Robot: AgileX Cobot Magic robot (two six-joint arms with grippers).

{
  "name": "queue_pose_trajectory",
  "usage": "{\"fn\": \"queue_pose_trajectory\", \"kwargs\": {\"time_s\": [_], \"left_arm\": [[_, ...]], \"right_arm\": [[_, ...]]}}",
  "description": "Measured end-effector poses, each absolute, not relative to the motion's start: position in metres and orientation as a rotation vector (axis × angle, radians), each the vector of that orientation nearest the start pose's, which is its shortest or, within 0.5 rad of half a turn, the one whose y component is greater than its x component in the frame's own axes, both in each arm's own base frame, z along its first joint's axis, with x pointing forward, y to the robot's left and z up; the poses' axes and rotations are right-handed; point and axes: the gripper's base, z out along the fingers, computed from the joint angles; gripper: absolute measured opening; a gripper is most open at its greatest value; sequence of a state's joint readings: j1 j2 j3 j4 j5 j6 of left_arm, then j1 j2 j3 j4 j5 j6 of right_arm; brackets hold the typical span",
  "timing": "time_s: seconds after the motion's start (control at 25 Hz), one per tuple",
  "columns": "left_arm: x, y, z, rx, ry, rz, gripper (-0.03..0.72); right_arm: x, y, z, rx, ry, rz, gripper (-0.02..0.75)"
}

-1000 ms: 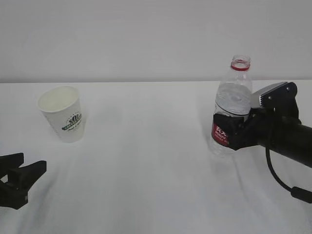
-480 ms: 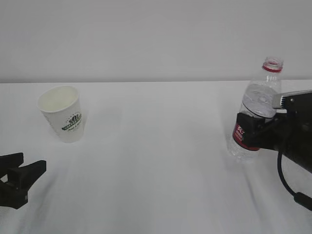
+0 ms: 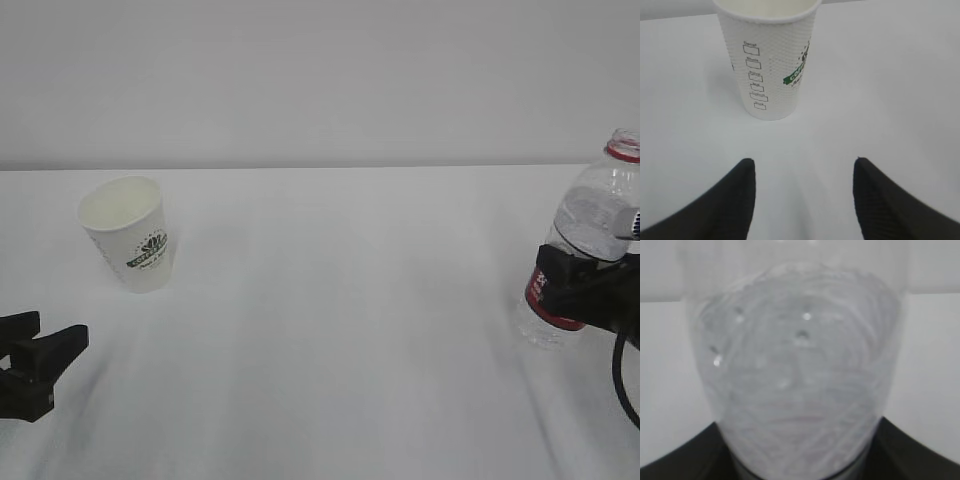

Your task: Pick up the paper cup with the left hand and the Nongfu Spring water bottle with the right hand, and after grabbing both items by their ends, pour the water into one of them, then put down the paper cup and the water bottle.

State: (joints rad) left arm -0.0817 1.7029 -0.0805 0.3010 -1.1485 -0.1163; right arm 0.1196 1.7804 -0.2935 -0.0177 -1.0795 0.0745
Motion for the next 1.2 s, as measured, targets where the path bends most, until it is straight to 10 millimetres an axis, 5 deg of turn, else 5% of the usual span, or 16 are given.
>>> {"fn": "queue_pose_trajectory", "kwargs": {"time_s": [0.28, 0.88, 1.2], "left_arm": [[0.186, -0.04, 0.114, 0.267, 1.947, -0.315, 0.45], [0.224, -0.039, 0.128, 0.222, 1.835, -0.275, 0.452], [0.246, -0.044, 0.102, 0.253, 1.905, -0.314, 0.591]], "right_arm": [[0.233, 0.025, 0.123, -0.019, 1.894, 0.094, 0.421], [0.225, 0.019, 0.125, 0.017, 1.896, 0.048, 0.421], [0.225, 0.019, 0.125, 0.002, 1.896, 0.037, 0.421]]}}
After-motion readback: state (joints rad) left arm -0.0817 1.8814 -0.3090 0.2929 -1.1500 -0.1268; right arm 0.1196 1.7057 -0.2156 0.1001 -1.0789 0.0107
